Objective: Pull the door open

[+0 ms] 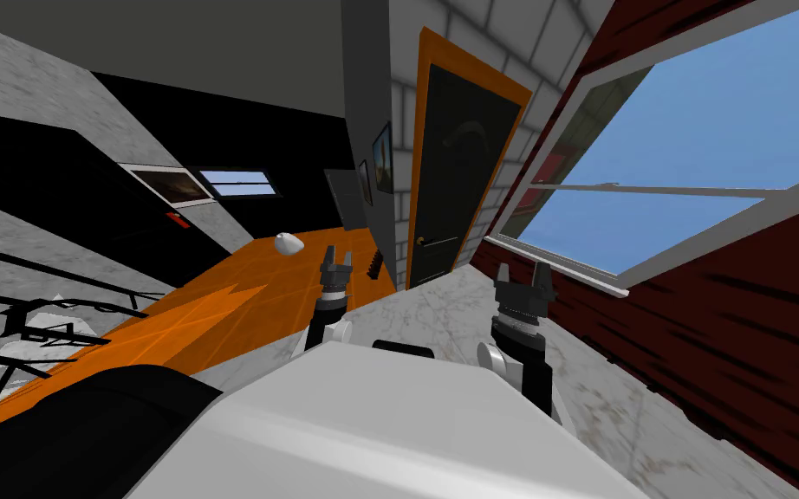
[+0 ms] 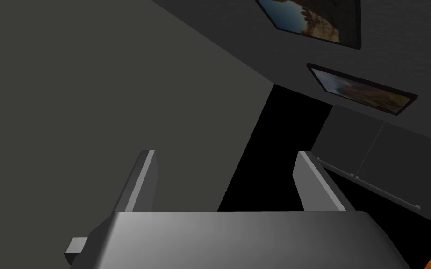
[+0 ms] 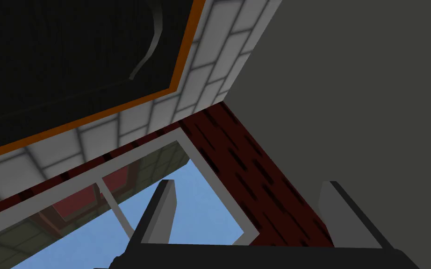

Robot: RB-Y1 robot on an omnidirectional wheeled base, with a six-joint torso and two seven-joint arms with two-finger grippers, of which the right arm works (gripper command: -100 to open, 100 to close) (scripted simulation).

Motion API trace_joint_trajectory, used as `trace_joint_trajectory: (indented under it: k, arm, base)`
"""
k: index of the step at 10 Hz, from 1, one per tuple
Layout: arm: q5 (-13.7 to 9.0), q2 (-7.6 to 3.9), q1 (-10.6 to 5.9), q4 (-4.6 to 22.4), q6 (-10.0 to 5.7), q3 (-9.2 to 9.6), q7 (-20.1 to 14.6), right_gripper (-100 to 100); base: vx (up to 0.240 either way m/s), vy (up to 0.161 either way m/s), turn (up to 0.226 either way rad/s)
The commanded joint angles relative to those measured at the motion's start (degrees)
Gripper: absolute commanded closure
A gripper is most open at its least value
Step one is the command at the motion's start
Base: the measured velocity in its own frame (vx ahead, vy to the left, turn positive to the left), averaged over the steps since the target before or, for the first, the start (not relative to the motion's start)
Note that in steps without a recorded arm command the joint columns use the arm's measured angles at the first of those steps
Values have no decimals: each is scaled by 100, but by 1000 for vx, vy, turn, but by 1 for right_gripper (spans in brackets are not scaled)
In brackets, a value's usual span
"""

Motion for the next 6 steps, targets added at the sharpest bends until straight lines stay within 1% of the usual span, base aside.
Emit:
trace_joint_trajectory:
  k: [1,3,5,6]
  arm:
    - [6,-68,-72,211,-20,14,-21,-100]
    - [11,-134,-144,422,-40,28,-43,-100]
    - [19,-226,-245,720,-68,48,-73,-100]
    - [24,-276,-302,887,-84,59,-90,-100]
  base:
    - [10,-118,83]
    - [97,3,102]
    - [89,3,103]
    - [86,-40,134]
